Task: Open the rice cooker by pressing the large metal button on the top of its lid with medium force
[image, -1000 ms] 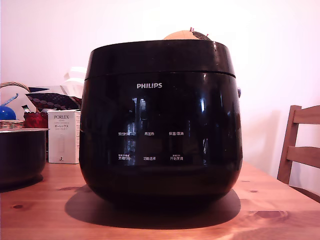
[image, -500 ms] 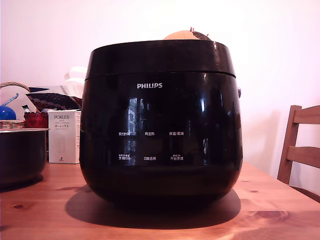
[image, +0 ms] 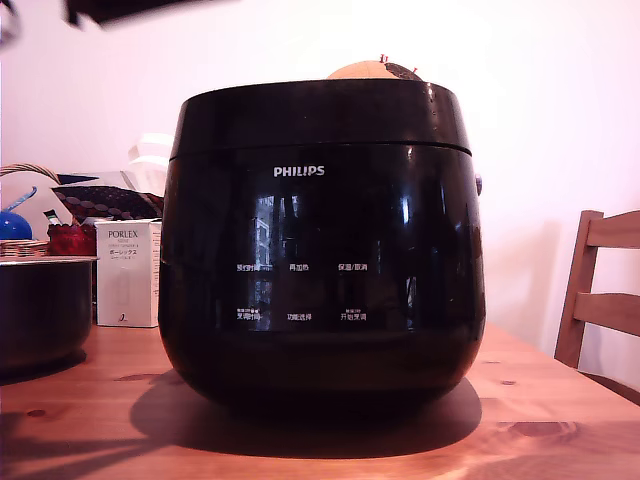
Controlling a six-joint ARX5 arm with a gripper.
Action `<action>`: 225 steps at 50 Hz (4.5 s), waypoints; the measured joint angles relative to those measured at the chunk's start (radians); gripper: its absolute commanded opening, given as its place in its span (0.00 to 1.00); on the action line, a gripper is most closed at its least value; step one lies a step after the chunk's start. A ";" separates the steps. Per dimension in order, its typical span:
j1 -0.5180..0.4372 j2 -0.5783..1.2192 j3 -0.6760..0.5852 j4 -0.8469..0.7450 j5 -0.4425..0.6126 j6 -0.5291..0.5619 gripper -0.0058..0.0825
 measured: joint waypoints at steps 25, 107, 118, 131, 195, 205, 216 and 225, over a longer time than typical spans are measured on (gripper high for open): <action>-0.103 0.197 0.138 -0.037 -0.172 0.052 0.04; -0.148 0.234 0.262 -0.381 -0.276 0.139 0.04; -0.167 0.241 0.266 -0.384 -0.291 0.154 0.04; -0.192 0.257 0.276 -0.415 -0.306 0.159 0.04; -0.175 0.201 0.158 -0.185 -0.179 0.026 0.04; -0.149 0.201 0.148 -0.154 -0.184 0.026 0.04; -0.109 0.201 0.148 -0.115 -0.186 0.027 0.04; -0.088 0.201 0.148 -0.113 -0.185 0.053 0.04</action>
